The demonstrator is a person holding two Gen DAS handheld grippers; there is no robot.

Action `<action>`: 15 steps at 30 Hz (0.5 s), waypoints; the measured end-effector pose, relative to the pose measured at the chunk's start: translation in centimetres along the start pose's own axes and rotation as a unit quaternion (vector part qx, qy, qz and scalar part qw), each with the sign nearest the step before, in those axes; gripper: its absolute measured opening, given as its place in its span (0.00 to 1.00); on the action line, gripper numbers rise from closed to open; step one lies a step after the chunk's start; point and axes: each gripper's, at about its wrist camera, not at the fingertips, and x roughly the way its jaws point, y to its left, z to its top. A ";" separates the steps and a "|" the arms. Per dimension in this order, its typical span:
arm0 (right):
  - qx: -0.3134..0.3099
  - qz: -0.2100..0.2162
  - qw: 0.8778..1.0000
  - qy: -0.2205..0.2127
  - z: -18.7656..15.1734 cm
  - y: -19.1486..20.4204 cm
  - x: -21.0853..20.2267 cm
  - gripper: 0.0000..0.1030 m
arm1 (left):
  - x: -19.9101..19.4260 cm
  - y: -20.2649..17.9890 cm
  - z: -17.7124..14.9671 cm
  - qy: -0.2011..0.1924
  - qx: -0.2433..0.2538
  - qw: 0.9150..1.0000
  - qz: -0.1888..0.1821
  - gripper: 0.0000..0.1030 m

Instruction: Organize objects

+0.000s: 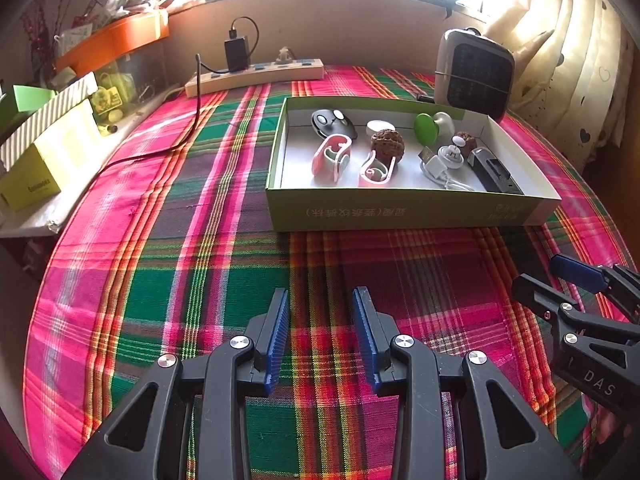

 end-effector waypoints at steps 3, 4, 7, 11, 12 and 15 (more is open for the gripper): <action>-0.001 -0.009 1.000 0.002 -0.1 0.0 -0.1 0.58 | -0.1 0.0 -0.1 -0.002 -0.002 1.000 0.002 0.32; -0.001 -0.015 1.000 0.003 -0.2 0.0 -0.1 0.59 | -0.1 0.1 -0.1 -0.002 -0.005 1.000 -0.001 0.33; 0.000 -0.020 1.000 0.005 -0.3 0.1 -0.1 0.63 | 0.0 -0.1 -0.2 -0.001 -0.001 1.000 -0.011 0.42; 0.002 -0.024 1.000 0.006 -0.2 0.0 0.0 0.66 | -0.1 -0.8 -0.3 -0.001 0.011 1.000 0.005 0.45; 0.004 -0.025 1.000 0.007 -0.2 -0.1 0.0 0.68 | -0.1 -0.6 -0.3 0.000 0.007 1.000 0.001 0.45; 0.005 -0.025 1.000 0.007 -0.2 -0.2 0.0 0.68 | -0.1 -0.4 -0.3 0.000 0.004 1.000 -0.001 0.45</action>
